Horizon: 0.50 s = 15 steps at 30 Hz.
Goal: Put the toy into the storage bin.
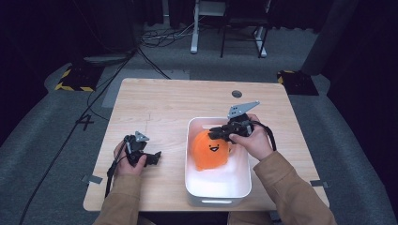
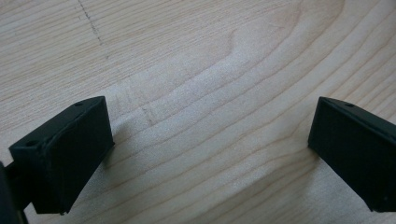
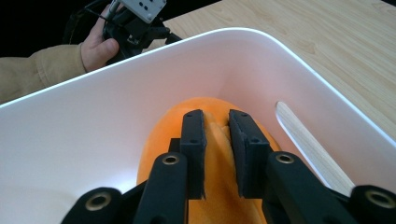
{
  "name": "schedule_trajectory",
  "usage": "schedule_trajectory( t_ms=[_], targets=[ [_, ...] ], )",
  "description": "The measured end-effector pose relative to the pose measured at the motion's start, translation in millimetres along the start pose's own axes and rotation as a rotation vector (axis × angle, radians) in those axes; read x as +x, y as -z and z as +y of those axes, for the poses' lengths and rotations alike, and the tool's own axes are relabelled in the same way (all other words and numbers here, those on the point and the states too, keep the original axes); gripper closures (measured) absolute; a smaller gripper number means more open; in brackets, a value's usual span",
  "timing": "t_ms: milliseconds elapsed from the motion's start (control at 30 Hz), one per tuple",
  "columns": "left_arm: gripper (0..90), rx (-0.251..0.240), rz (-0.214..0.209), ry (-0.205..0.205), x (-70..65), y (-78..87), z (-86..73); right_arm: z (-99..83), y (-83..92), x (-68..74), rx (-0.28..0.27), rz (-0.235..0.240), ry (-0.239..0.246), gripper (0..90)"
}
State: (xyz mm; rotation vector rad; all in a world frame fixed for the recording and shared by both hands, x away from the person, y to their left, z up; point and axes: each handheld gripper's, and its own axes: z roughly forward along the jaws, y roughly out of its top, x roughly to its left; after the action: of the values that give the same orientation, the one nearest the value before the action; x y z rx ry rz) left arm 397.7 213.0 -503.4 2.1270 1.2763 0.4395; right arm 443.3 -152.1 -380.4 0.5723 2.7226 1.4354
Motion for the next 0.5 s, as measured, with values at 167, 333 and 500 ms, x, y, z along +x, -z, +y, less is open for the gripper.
schedule_trajectory(
  t_ms=[167,333,500],
  targets=[
    [0.1,-0.001,0.0,0.001,-0.1,-0.1,0.0,-2.9,0.6,-3.4,-0.007,-0.024,-0.003,67.4],
    [0.1,0.0,0.0,0.0,0.0,0.0,0.0,-5.0,0.9,-3.3,-0.014,-0.047,-0.024,53.3],
    [0.2,-0.002,0.004,-0.002,-0.1,0.1,0.0,-5.6,5.1,-2.9,-0.024,-0.068,-0.031,45.6]
  ],
)
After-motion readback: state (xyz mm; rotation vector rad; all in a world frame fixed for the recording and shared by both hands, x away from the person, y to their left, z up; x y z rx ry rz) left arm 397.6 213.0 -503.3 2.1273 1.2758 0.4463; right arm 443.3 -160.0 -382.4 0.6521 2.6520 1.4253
